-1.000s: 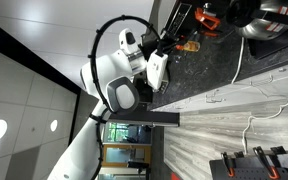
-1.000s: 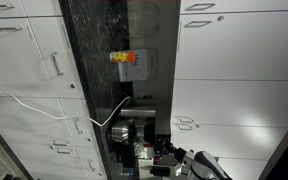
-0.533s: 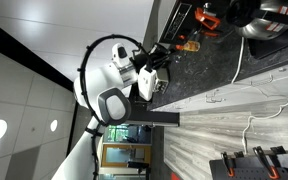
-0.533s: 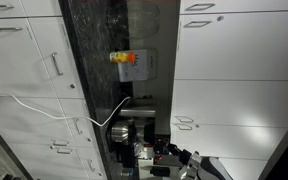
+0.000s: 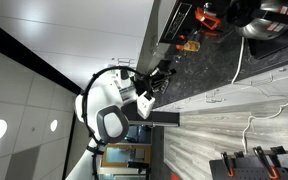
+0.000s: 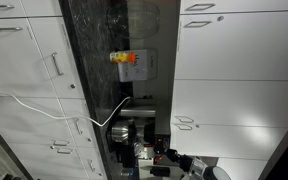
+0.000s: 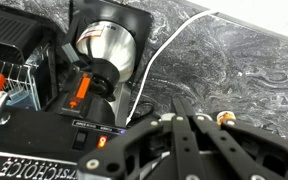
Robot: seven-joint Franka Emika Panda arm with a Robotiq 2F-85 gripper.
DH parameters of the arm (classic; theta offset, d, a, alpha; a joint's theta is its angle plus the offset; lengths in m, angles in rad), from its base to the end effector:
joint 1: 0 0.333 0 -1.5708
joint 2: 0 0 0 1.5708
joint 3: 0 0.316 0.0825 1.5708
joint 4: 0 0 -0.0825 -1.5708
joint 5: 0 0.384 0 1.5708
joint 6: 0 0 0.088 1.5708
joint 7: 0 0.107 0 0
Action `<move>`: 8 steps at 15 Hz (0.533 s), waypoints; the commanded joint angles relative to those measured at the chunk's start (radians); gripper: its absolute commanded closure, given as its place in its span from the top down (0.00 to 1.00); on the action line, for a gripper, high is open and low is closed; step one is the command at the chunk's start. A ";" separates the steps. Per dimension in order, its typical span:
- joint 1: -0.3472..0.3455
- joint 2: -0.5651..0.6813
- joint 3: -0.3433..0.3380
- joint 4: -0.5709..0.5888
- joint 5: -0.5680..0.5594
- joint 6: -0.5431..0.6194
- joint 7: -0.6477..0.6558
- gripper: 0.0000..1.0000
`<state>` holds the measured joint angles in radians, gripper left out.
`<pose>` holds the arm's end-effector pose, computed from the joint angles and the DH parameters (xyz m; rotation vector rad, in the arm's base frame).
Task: Turn on the coffee machine
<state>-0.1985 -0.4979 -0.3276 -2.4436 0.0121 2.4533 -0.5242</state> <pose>0.3768 -0.2338 0.5232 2.9536 -0.0150 0.7562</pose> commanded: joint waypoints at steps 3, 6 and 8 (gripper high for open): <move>-0.001 -0.078 0.013 -0.050 -0.031 -0.030 0.063 0.00; 0.002 -0.090 0.009 -0.051 -0.029 -0.037 0.062 0.00; 0.002 -0.093 0.008 -0.048 -0.032 -0.047 0.058 0.00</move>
<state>-0.1981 -0.5580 -0.3238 -2.4835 0.0072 2.4438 -0.5027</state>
